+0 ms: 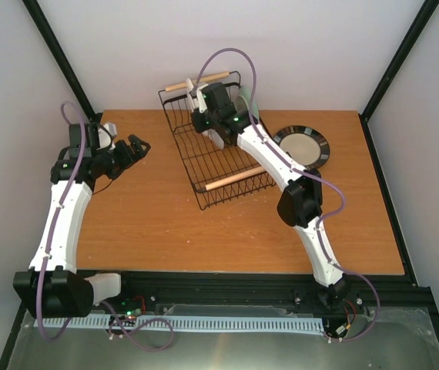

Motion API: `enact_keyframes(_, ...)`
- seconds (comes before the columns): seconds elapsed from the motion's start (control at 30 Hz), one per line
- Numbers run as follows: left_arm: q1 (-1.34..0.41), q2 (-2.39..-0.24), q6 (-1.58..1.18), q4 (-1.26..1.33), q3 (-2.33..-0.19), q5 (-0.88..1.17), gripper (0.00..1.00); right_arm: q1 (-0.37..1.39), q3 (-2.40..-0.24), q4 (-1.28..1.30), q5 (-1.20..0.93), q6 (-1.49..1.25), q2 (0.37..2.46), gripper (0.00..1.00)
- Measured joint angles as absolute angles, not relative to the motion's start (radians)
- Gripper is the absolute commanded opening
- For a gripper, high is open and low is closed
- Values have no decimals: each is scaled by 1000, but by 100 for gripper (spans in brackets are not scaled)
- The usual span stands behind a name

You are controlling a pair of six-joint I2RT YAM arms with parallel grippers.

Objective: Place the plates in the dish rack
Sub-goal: Insert the plate into the dish rack.

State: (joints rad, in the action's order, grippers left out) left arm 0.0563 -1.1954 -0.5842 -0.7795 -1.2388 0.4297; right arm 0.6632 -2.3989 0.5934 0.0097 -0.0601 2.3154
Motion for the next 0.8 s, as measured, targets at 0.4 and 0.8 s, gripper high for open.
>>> enact_keyframes(0.4,62,-1253,-551,-778,-1251,423,100,669,-2409,582,-86,-51,2406,3)
enact_keyframes(0.8,70,-1259,-531,-777,-1254,424,100,653,-2410,509,-87,-46,2432,3)
